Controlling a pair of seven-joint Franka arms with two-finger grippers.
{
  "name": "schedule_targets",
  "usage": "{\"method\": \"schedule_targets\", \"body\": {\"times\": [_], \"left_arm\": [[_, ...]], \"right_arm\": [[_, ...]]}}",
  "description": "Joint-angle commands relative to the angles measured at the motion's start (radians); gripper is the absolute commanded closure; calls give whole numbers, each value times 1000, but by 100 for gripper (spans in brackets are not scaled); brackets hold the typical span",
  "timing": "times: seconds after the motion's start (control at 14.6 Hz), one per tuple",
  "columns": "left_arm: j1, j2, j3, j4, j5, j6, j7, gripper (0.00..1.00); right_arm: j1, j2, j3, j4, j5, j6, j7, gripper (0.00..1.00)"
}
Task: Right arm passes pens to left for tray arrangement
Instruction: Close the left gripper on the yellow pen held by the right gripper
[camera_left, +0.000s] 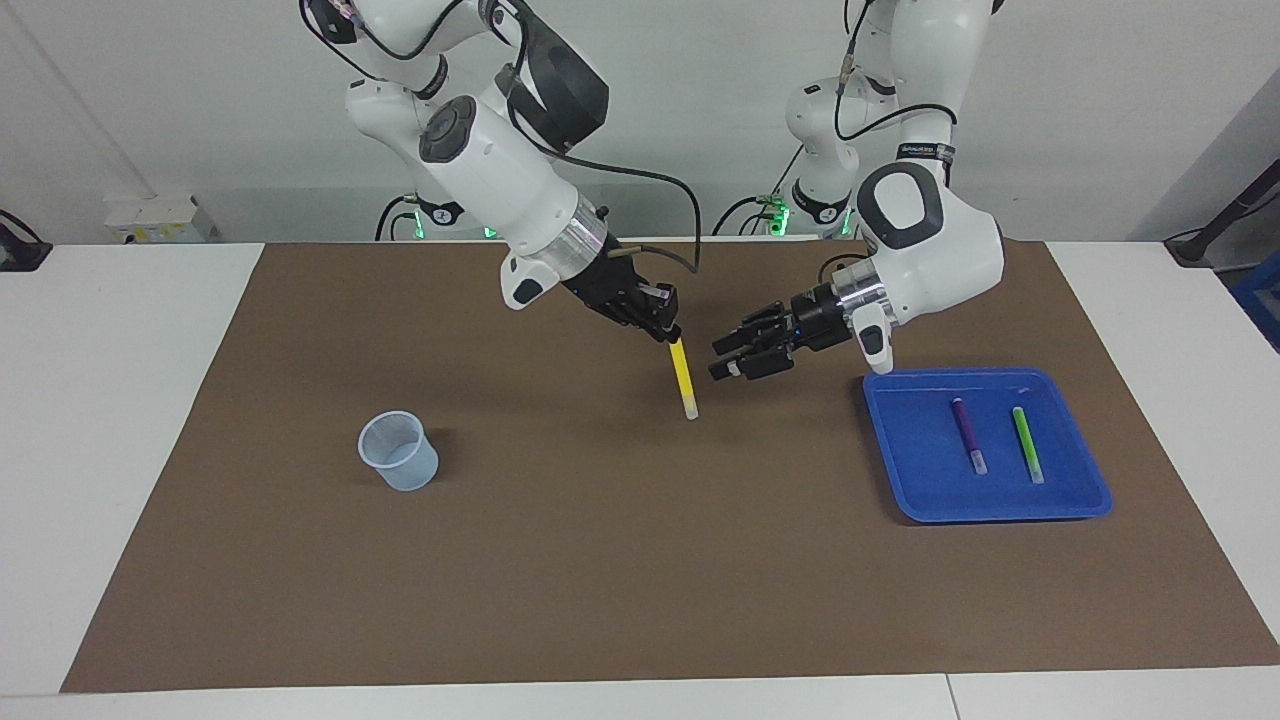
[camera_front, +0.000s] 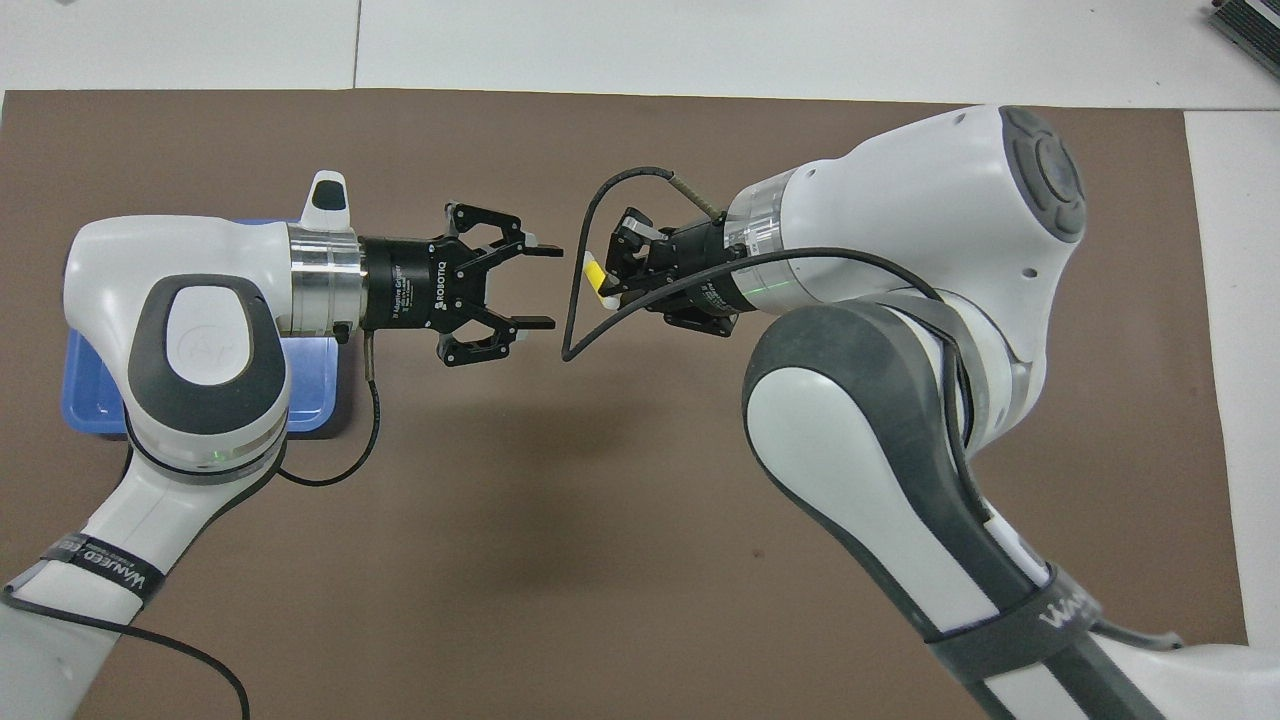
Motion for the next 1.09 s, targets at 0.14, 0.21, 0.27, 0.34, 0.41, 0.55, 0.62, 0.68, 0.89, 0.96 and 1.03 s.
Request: {"method": "schedule_targets", "body": {"times": [0.14,0.21,0.27,0.34,0.41,0.55,0.62,0.68,0.89,0.96,1.03], "left_arm": [[-71,-19,6,-26,-38,106,3,27],[-89,-18,6,-28,-49,129,3,27],[-97,-18,6,-28,-52,142,1,27],[-96,-18,6,-29,-52,138,1,29],[-91,-19,6,-32,-52,130,0,32],[-82,-24,7,-40,-52,117,0,53],[-77,-25,7,-40,-52,117,0,53],[-68,-25,7,-41,-52,117,-2,52],[-65,-27,7,-46,-52,117,1,84],[-65,-25,7,-44,-51,118,0,100],[-67,-25,7,-44,-52,120,0,100]], "right_arm": [[16,1,3,-9,6,49,12,100],[22,1,2,-9,6,49,12,100],[25,1,2,-9,8,50,14,100],[25,1,2,-9,6,50,12,100],[25,1,3,-9,6,50,12,100],[27,1,3,-9,6,50,12,100],[27,1,3,-9,6,50,12,100],[27,1,3,-9,6,50,12,100],[27,1,3,-11,6,50,12,100],[27,1,2,-11,6,49,12,100],[27,1,3,-11,6,50,12,100]]}}
